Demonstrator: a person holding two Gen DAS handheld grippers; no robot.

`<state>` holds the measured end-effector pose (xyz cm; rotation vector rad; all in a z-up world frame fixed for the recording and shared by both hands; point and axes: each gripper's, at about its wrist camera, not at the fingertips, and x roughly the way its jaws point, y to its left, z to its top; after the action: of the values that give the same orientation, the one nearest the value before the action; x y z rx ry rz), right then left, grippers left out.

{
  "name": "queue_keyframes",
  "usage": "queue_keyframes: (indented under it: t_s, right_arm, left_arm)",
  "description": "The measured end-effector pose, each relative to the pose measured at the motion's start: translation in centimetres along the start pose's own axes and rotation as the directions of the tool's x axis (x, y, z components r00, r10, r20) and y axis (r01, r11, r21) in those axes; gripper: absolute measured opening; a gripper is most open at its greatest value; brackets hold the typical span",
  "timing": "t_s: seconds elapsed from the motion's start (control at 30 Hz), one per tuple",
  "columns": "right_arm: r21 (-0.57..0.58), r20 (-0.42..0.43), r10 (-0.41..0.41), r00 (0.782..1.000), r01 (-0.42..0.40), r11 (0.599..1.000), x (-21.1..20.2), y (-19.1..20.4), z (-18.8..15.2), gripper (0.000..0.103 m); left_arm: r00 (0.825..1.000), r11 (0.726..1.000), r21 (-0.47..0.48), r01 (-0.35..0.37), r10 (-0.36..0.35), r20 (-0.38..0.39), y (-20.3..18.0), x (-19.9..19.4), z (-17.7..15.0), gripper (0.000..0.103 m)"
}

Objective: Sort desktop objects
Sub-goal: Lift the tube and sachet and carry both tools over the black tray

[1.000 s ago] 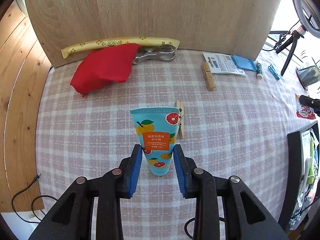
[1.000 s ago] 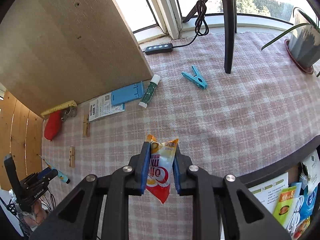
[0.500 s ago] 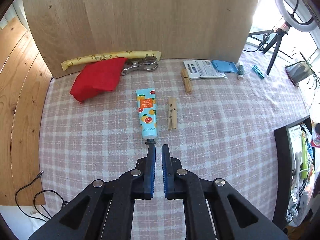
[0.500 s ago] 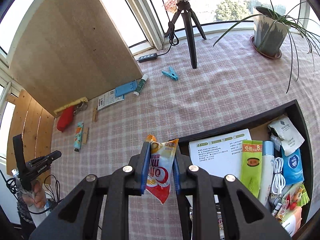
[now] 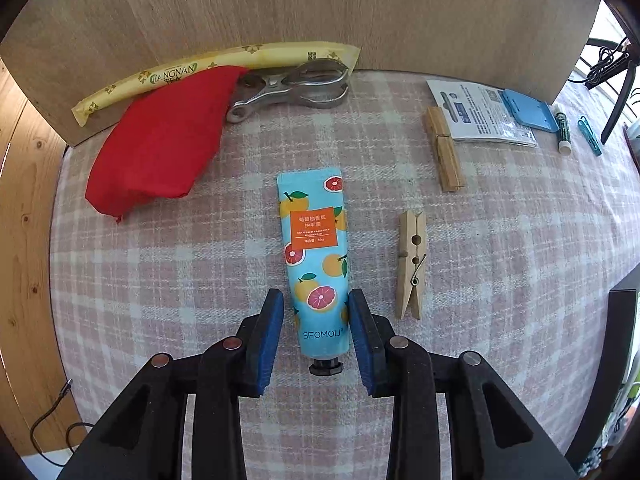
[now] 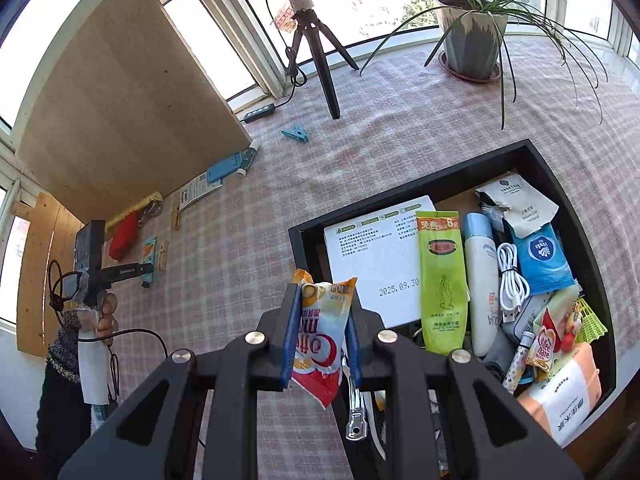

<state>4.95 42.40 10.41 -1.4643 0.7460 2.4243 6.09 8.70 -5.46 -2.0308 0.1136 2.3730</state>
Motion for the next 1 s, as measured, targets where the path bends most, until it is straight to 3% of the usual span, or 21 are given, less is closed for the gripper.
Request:
queue_keyframes:
  t_s: [0.33,0.63,0.73,0.87,1.0]
  right_arm:
    - [0.003,0.007,-0.021,1.0,0.021,1.0,-0.3,-0.4,-0.4,0.02]
    - [0.016,0.009,-0.029,1.0,0.029,0.999,-0.6,-2.0,-0.4,0.02]
    - [0.033,0.014,-0.042,0.999,0.041,0.999,-1.2,-3.6,-0.5,0.02]
    - [0.059,0.023,-0.075,0.997,0.073,0.996,-2.3,-6.4,-0.7,0.02]
    - [0.098,0.031,-0.119,0.992,0.115,0.989,-3.6,-9.9,-1.1,0.02]
  left_arm:
    - [0.999,1.0,0.02,-0.008,0.008,0.04,0.8,-0.6,-0.7,0.026]
    - [0.995,0.998,0.054,0.034,-0.039,0.096,1.0,-5.2,-3.6,0.026]
    - [0.991,0.994,0.095,0.051,-0.063,0.119,-0.8,-7.1,-4.4,0.026]
    - [0.982,0.981,0.175,0.085,-0.112,0.151,-6.7,-10.2,-6.4,0.026]
    - [0.969,0.949,0.287,0.13,-0.183,0.165,-13.2,-13.3,-8.6,0.026]
